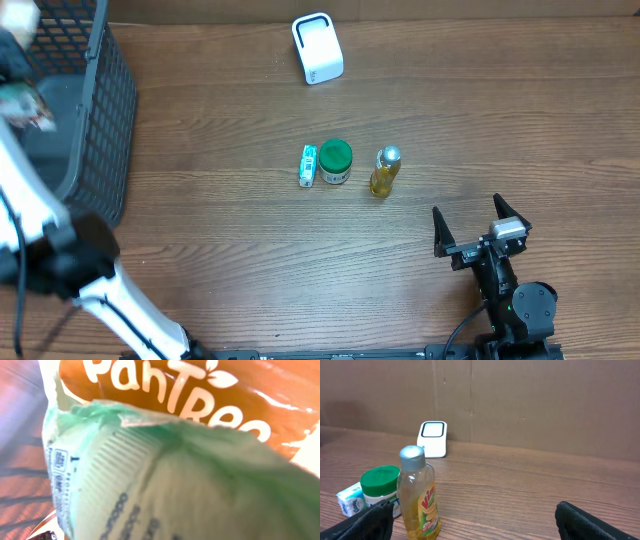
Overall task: Scan the item barcode
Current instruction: 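Grasp the PanTree wipes pack with the left gripper and lift it out, then carry the wipes pack forward and lower it onto the table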
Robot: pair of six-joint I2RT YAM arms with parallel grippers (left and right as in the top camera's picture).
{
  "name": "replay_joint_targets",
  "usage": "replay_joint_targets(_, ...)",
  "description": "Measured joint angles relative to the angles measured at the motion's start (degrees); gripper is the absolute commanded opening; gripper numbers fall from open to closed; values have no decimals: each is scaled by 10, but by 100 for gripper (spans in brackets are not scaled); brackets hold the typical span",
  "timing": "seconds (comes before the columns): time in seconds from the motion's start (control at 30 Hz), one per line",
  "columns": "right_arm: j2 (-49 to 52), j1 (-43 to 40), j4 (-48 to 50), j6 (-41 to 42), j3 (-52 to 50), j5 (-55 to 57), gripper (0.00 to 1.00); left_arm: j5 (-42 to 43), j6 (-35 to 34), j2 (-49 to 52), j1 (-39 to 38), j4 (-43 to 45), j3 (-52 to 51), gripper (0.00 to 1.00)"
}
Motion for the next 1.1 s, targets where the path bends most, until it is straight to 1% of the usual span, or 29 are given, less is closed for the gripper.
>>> replay_joint_targets(0.1, 0, 0, 0, 0, 0, 0, 100, 45, -20, -97, -1, -9, 19, 16)
replay_joint_targets(0.17, 0, 0, 0, 0, 0, 0, 100, 70, -32, -143, -3, -23, 25, 16)
replay_joint_targets(0.3, 0, 0, 0, 0, 0, 0, 100, 108, -52, -200, -28, -60, 29, 16)
replay_joint_targets(0.47, 0, 0, 0, 0, 0, 0, 100, 127, -66, -209, -103, -116, 27, 16)
replay_joint_targets(0.67, 0, 0, 0, 0, 0, 0, 100, 118, -76, -209, -199, -191, 17, 16)
replay_joint_targets(0.73, 0, 0, 0, 0, 0, 0, 100, 113, -78, -206, -226, -209, 17, 13)
replay_joint_targets(0.93, 0, 0, 0, 0, 0, 0, 100, 108, -99, -193, -294, -212, -2, 12)
replay_joint_targets(1.1, 0, 0, 0, 0, 0, 0, 100, 92, -123, -183, -342, -212, -53, 13)
